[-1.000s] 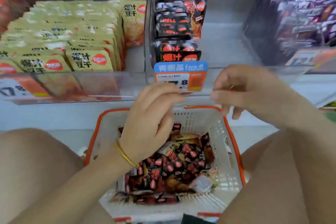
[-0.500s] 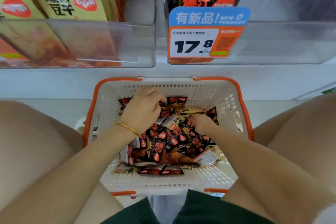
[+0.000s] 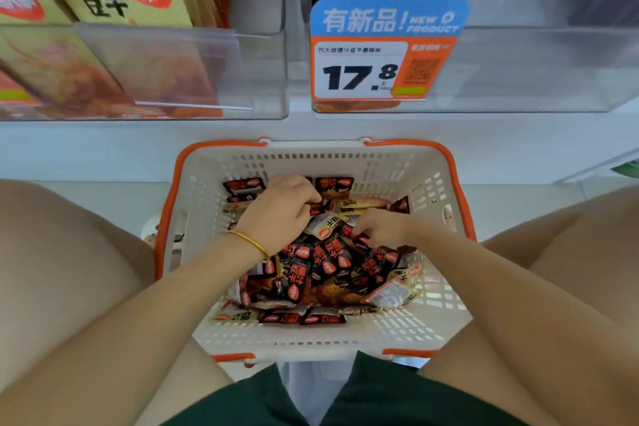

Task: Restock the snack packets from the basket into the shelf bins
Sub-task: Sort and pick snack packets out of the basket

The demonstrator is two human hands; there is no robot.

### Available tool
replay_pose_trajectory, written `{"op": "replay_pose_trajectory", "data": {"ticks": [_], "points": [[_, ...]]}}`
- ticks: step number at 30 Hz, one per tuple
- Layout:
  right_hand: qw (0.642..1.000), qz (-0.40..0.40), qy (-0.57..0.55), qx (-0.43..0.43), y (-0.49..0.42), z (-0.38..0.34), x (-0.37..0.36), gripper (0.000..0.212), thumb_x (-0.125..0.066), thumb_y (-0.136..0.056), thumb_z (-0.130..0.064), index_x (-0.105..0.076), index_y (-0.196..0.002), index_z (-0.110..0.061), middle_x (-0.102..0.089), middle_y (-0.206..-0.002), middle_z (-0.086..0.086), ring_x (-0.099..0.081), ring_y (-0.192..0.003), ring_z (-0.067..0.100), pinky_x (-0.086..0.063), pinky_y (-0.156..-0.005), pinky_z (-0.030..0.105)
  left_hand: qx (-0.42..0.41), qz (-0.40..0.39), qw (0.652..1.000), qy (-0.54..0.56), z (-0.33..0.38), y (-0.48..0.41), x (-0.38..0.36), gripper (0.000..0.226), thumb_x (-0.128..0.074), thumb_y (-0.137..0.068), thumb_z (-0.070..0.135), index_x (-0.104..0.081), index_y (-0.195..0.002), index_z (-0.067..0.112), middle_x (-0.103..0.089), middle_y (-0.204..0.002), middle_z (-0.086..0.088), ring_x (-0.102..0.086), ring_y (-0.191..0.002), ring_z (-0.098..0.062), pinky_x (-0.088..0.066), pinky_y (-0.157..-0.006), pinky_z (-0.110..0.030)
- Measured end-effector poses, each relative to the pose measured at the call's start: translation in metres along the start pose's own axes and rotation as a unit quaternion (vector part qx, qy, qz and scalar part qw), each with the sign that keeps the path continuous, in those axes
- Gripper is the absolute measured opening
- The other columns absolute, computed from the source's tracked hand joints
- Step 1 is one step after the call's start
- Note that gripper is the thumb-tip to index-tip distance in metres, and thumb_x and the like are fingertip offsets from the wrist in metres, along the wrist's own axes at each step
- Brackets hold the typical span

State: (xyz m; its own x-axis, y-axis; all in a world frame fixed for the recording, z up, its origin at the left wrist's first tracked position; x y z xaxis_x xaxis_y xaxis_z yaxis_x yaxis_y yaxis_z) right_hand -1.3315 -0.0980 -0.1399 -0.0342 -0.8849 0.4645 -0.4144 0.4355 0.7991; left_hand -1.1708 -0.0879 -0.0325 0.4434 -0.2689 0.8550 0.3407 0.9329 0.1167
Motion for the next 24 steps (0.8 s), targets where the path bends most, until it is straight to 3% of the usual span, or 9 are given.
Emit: {"op": "replay_pose_trajectory", "data": {"ticks": [5, 8, 11, 13, 15, 18, 20, 22, 24], "points": [[0.990, 0.006, 0.050, 0.133, 0.074, -0.052, 0.041, 0.043, -0.051, -0.090, 0.003, -0.048, -0.133, 0.003, -0.041, -0.137, 0.014, -0.033, -0.130, 0.025, -0.021, -0.099, 0.021, 0.024, -0.090, 0.995, 0.033, 0.017, 0.002, -0.012, 0.046, -0.057, -0.093, 0.020, -0.045, -0.137, 0.016, -0.043, -0.143, -0.002, -0.035, -0.134, -0.017, -0.023, -0.109, -0.025], [0.982, 0.019, 0.000, 0.190, 0.119, -0.065, 0.060, 0.042, -0.050, -0.091, 0.006, -0.052, -0.131, -0.007, -0.043, -0.132, 0.005, -0.038, -0.123, 0.013, -0.028, -0.106, 0.020, 0.038, -0.119, 0.988, 0.094, 0.032, 0.003, -0.011, 0.051, -0.065, -0.088, 0.026, -0.046, -0.135, 0.020, -0.051, -0.133, 0.001, -0.047, -0.123, -0.016, -0.037, -0.102, -0.028], [0.966, 0.060, -0.108, 0.228, 0.155, -0.062, 0.075, 0.035, -0.052, -0.091, -0.001, -0.059, -0.121, -0.019, -0.047, -0.131, 0.002, -0.046, -0.125, 0.012, -0.035, -0.110, 0.028, 0.034, -0.069, 0.989, 0.128, 0.049, 0.002, 0.011, 0.016, -0.065, -0.087, 0.029, -0.059, -0.099, 0.021, -0.060, -0.089, 0.005, -0.057, -0.082, -0.014, -0.040, -0.067, -0.025], [0.942, 0.121, -0.198, 0.242, 0.177, -0.057, 0.085, 0.027, -0.057, -0.088, -0.012, -0.063, -0.114, -0.019, -0.056, -0.124, 0.006, -0.056, -0.117, 0.018, -0.044, -0.103, 0.039, 0.022, -0.038, 0.988, 0.149, 0.062, 0.001, 0.030, 0.013, -0.067, -0.086, 0.030, -0.057, -0.087, 0.021, -0.059, -0.080, 0.004, -0.055, -0.074, -0.014, -0.038, -0.063, -0.027], [0.901, 0.205, -0.303, 0.233, 0.203, -0.050, 0.099, 0.022, -0.063, -0.088, -0.013, -0.060, -0.109, -0.014, -0.061, -0.115, 0.008, -0.064, -0.104, 0.019, -0.053, -0.090, 0.046, 0.004, 0.003, 0.978, 0.210, 0.077, 0.001, 0.054, 0.014, -0.071, -0.082, 0.025, -0.058, -0.085, 0.022, -0.065, -0.085, -0.001, -0.061, -0.079, -0.017, -0.047, -0.070, -0.033], [0.879, 0.245, -0.333, 0.237, 0.231, -0.053, 0.108, 0.034, -0.069, -0.083, -0.022, -0.056, -0.112, -0.011, -0.065, -0.110, 0.011, -0.067, -0.093, 0.017, -0.059, -0.075, 0.040, -0.019, 0.070, 0.953, 0.296, 0.106, 0.004, 0.098, 0.029, -0.073, -0.079, 0.010, -0.057, -0.087, 0.032, -0.068, -0.090, 0.006, -0.063, -0.082, -0.004, -0.051, -0.082, -0.028], [0.887, 0.237, -0.298, 0.260, 0.245, -0.070, 0.111, 0.033, -0.068, -0.079, -0.025, -0.062, -0.108, -0.011, -0.070, -0.097, 0.005, -0.067, -0.081, 0.016, -0.056, -0.064, 0.033, -0.045, 0.086, 0.941, 0.324, 0.126, 0.002, 0.124, 0.020, -0.075, -0.076, 0.021, -0.060, -0.089, 0.026, -0.069, -0.091, 0.001, -0.065, -0.083, -0.008, -0.051, -0.082, -0.029], [0.867, 0.267, -0.310, 0.284, 0.259, -0.080, 0.127, 0.012, -0.066, -0.074, -0.020, -0.067, -0.086, -0.016, -0.066, -0.071, -0.001, -0.059, -0.059, 0.010, -0.048, -0.051, 0.025, -0.078, 0.107, 0.941, 0.310, 0.147, -0.001, 0.153, 0.036, -0.070, -0.072, 0.038, -0.064, -0.095, 0.012, -0.070, -0.091, -0.010, -0.066, -0.082, -0.020, -0.050, -0.076, -0.032], [0.829, 0.296, -0.363, 0.305, 0.271, -0.080, 0.154, 0.005, -0.067, -0.071, -0.015, -0.067, -0.074, -0.019, -0.063, -0.060, -0.004, -0.053, -0.048, 0.006, -0.041, -0.045, 0.019, -0.101, 0.144, 0.937, 0.303, 0.159, -0.010, 0.179, 0.032, -0.069, -0.082, 0.033, -0.062, -0.096, 0.005, -0.066, -0.080, -0.008, -0.061, -0.066, -0.010, -0.046, -0.060, -0.023]]}}
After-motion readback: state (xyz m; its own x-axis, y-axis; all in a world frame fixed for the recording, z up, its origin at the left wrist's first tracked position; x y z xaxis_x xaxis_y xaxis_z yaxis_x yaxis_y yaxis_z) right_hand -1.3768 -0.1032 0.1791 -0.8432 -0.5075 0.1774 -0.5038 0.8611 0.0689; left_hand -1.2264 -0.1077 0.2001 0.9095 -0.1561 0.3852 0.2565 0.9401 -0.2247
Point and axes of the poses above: each hand's wrist, its own y-axis away from the middle knuckle, its own x-axis out of the back of the hand, z = x × y, the point moved 7 cm from there along -y, towards the middle knuckle
